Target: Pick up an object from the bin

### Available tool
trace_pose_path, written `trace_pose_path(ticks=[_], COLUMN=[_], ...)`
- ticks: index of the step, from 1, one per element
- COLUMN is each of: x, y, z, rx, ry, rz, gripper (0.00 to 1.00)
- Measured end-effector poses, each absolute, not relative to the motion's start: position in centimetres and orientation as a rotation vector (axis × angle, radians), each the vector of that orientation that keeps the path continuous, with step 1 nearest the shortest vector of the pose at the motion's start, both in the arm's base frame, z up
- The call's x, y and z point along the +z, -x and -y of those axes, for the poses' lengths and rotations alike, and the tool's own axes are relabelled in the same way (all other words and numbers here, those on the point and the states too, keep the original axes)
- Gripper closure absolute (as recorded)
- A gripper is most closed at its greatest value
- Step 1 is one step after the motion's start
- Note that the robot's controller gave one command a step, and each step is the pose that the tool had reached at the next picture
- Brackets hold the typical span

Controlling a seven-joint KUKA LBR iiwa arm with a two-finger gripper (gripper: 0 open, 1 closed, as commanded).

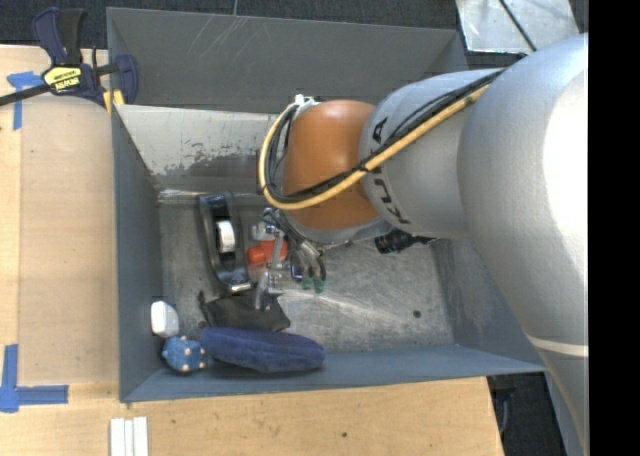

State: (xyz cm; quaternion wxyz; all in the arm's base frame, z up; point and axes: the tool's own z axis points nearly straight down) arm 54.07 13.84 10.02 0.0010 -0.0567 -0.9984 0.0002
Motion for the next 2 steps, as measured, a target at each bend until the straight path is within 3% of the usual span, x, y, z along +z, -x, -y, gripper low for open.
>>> trace_pose_path(ticks=[1,2], x=[7.56,7.79], y=[-54.32,-54.48], z=[-13.80,-13.83], rx=[-0.006,-0.003], ry=[0.040,0.040], rz=[3.151,3.146], gripper=[0.00,0.00])
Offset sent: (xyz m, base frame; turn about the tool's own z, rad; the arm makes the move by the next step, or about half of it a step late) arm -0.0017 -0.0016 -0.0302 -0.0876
